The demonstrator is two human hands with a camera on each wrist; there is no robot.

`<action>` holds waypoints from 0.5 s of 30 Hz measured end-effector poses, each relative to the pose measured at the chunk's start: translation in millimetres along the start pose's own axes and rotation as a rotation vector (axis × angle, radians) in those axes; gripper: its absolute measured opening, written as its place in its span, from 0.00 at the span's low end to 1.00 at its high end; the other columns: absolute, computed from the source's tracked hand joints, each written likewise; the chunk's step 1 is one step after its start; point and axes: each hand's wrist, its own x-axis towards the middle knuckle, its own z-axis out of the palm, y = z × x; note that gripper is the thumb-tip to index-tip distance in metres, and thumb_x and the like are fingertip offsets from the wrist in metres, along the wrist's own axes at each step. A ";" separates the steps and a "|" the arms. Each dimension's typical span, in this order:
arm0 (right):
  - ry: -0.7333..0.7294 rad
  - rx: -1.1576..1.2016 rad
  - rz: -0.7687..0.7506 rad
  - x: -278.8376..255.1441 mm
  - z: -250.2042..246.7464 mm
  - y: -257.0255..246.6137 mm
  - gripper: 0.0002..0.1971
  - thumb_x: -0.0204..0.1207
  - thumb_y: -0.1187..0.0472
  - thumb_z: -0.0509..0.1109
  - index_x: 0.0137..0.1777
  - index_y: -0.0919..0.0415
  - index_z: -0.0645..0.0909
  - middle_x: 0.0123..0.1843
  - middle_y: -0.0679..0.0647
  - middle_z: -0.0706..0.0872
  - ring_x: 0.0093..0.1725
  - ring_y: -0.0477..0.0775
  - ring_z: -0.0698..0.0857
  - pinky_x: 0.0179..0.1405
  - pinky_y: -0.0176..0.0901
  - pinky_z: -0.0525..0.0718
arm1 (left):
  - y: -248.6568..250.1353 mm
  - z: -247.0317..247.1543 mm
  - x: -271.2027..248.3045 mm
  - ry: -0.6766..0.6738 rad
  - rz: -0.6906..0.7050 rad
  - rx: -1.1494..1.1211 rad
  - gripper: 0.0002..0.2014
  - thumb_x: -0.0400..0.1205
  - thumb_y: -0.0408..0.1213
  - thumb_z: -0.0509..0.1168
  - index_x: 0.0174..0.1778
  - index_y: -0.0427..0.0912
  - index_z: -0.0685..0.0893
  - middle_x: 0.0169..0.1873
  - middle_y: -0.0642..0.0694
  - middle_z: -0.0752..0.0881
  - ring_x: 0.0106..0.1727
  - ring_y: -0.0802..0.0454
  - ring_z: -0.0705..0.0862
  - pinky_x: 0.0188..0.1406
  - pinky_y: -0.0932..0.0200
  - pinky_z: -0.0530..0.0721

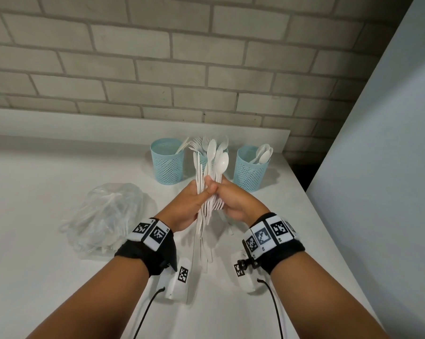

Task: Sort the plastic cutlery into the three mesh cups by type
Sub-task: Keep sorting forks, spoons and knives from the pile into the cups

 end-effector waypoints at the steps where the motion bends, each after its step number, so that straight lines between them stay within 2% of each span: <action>1: -0.016 0.002 0.023 0.2 -2.4 0.5 0.17 0.84 0.49 0.59 0.70 0.50 0.71 0.64 0.50 0.82 0.66 0.51 0.80 0.70 0.50 0.76 | 0.3 -1.6 -0.6 -0.009 -0.020 -0.011 0.23 0.82 0.40 0.60 0.74 0.42 0.70 0.64 0.46 0.83 0.61 0.60 0.84 0.56 0.65 0.84; 3: -0.062 0.004 0.050 -1.6 -5.9 0.3 0.19 0.83 0.46 0.57 0.72 0.50 0.69 0.65 0.47 0.81 0.67 0.49 0.78 0.67 0.48 0.76 | 0.1 -4.2 -1.1 -0.024 -0.041 -0.026 0.20 0.83 0.34 0.61 0.72 0.45 0.70 0.62 0.48 0.84 0.58 0.61 0.85 0.55 0.64 0.85; 5: -0.112 0.014 0.050 -1.2 -7.5 0.6 0.23 0.83 0.45 0.55 0.75 0.51 0.67 0.69 0.51 0.80 0.69 0.52 0.78 0.67 0.49 0.78 | 0.2 -5.4 -2.0 -0.033 -0.056 -0.046 0.19 0.83 0.31 0.61 0.70 0.47 0.72 0.63 0.45 0.84 0.61 0.55 0.85 0.60 0.58 0.84; 8: -0.158 -0.012 0.058 -2.9 -7.8 -2.0 0.25 0.83 0.43 0.50 0.78 0.50 0.64 0.70 0.53 0.80 0.69 0.53 0.79 0.70 0.52 0.77 | -0.8 -5.9 -2.4 -0.033 -0.083 -0.058 0.17 0.82 0.32 0.62 0.66 0.48 0.75 0.64 0.39 0.83 0.65 0.46 0.82 0.65 0.50 0.80; 12: -0.197 -0.096 0.050 -6.2 -9.0 -7.4 0.29 0.81 0.38 0.46 0.79 0.47 0.62 0.70 0.50 0.79 0.69 0.50 0.78 0.70 0.50 0.77 | -1.9 -4.4 -1.8 0.025 -0.097 -0.077 0.13 0.81 0.31 0.65 0.60 0.47 0.81 0.59 0.39 0.86 0.59 0.46 0.85 0.59 0.53 0.84; 15: -0.168 -0.099 0.023 -9.2 -7.1 -11.5 0.29 0.82 0.37 0.44 0.78 0.48 0.64 0.65 0.49 0.80 0.66 0.49 0.79 0.65 0.45 0.79 | -3.4 -2.3 -0.1 0.069 -0.088 -0.112 0.11 0.80 0.31 0.66 0.57 0.46 0.83 0.56 0.38 0.87 0.57 0.45 0.86 0.60 0.50 0.84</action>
